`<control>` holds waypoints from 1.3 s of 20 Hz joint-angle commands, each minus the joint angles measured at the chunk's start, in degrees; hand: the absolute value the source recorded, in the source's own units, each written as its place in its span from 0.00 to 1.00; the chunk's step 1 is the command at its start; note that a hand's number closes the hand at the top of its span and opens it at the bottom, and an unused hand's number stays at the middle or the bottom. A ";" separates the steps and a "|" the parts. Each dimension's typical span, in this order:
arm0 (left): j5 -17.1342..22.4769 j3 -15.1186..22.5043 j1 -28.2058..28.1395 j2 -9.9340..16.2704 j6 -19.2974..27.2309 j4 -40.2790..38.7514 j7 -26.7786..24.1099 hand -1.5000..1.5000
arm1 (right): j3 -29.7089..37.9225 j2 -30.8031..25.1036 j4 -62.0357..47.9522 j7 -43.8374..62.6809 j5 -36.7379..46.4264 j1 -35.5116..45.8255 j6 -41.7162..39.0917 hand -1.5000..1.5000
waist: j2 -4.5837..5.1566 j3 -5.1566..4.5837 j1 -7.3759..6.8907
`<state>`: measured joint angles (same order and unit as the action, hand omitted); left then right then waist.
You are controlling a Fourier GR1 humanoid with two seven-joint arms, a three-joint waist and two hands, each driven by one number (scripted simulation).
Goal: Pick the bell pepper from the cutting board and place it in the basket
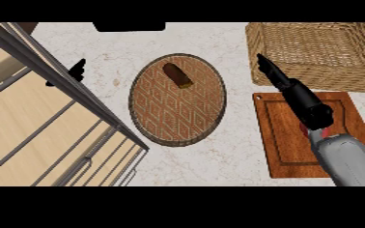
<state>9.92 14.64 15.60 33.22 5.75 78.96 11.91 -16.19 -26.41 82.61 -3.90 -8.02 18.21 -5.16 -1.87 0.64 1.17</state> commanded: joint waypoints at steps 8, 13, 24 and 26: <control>6.80 -7.42 -3.19 -5.98 5.15 1.07 -0.53 0.50 | 12.02 -18.45 -1.97 -14.97 6.31 -0.60 -6.60 1.00 | 2.27 -0.60 -1.45; 7.33 -8.76 -2.32 -6.26 2.80 -1.74 -2.84 0.50 | 2.38 -2.60 -0.18 -14.77 23.53 0.13 16.30 0.00 | 2.13 -0.65 -1.96; 6.60 -9.46 -3.27 -7.35 3.46 -0.79 -2.06 0.50 | -1.80 -8.36 9.43 36.68 34.38 15.29 1.63 0.00 | 1.16 -1.01 -1.08; 7.45 -9.65 -4.76 -6.54 1.29 -0.84 -2.90 0.50 | -2.17 -13.37 8.96 41.57 37.78 18.04 -3.23 0.00 | 0.97 -1.15 -1.25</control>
<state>16.57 5.20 11.66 26.47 7.85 78.01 8.02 -17.55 -34.01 91.59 25.84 25.13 31.07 -1.13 -0.66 -0.22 0.00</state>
